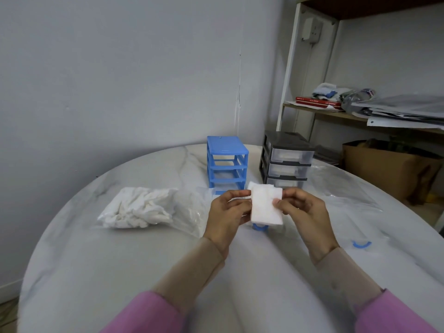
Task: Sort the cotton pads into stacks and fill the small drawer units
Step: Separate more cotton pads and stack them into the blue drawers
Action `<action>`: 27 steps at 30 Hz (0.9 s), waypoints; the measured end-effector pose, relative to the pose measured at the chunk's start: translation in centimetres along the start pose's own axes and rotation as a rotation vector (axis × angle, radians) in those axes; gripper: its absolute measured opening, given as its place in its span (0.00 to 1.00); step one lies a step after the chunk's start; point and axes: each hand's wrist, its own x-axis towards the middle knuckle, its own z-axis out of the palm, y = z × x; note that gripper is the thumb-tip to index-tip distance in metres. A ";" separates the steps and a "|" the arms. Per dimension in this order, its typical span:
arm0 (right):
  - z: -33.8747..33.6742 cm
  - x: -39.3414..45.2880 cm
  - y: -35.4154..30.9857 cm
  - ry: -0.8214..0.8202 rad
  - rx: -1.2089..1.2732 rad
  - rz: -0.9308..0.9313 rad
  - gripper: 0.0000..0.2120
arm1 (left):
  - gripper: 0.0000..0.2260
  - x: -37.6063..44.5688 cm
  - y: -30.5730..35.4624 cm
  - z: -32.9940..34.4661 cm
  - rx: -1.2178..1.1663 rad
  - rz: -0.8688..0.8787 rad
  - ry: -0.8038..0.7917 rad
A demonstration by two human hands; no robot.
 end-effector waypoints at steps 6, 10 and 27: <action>0.0 -0.1 0.5 0.062 -0.100 -0.046 0.08 | 0.12 0.0 0.0 0.1 0.003 -0.002 -0.043; -0.1 0.0 0.4 0.058 -0.098 -0.064 0.06 | 0.11 -0.1 0.0 0.2 -0.002 -0.002 -0.057; 0.2 -0.3 0.3 -0.111 0.055 0.085 0.06 | 0.10 0.1 -0.1 0.0 0.008 0.052 -0.066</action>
